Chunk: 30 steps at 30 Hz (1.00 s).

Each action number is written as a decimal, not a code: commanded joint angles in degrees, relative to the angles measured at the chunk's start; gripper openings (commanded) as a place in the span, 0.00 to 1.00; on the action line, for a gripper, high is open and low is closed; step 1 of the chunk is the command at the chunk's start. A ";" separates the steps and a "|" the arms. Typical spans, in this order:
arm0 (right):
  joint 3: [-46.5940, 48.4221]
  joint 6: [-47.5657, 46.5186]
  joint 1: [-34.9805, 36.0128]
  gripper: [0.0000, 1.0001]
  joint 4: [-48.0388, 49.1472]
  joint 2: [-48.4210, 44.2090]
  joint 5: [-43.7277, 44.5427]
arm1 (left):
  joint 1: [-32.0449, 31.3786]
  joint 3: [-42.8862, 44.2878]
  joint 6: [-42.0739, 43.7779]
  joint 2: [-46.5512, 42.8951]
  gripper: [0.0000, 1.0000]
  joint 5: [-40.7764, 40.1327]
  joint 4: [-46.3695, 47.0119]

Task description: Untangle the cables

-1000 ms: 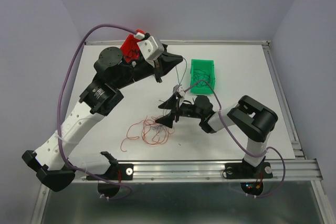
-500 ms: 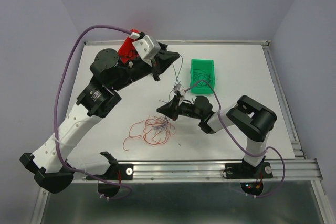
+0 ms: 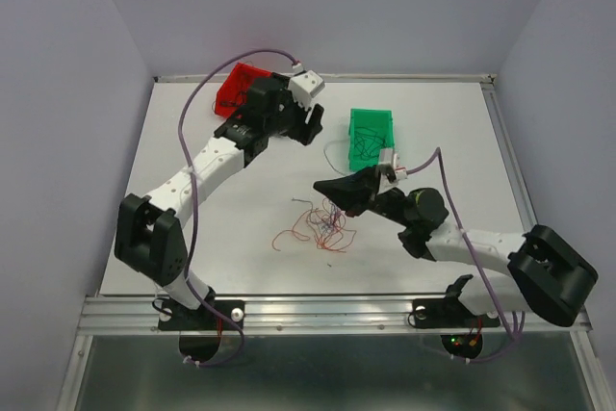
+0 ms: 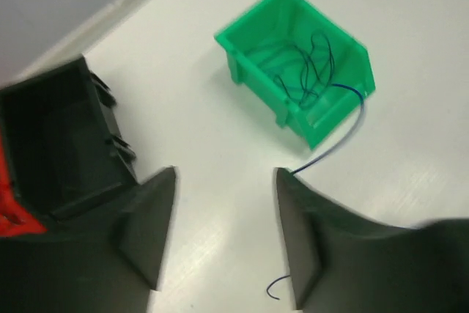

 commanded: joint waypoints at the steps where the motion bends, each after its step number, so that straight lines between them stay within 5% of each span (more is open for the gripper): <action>1: -2.83 2.24 0.37 0.01 7.16 -5.47 4.85 | -0.26 -0.85 0.87 1.02 0.88 7.23 -2.96; 2: -3.09 2.24 0.45 0.00 6.72 -6.43 5.74 | -0.08 -2.68 0.78 0.93 0.99 7.67 -2.44; 9: -3.89 1.80 0.45 0.01 2.06 -11.62 17.16 | 0.97 -13.76 4.81 -6.88 0.99 11.27 0.90; 19: -2.48 2.24 0.45 0.01 -4.54 -15.93 37.38 | -1.04 -33.89 18.96 -32.17 0.99 35.53 8.99; 25: -1.08 2.32 0.45 0.00 -5.33 -16.37 42.66 | -9.13 -43.82 22.23 -39.14 0.99 31.41 17.85; 30: -0.02 2.41 0.37 0.01 -5.77 -16.20 43.80 | -13.78 -46.12 22.49 -36.17 0.99 24.38 22.52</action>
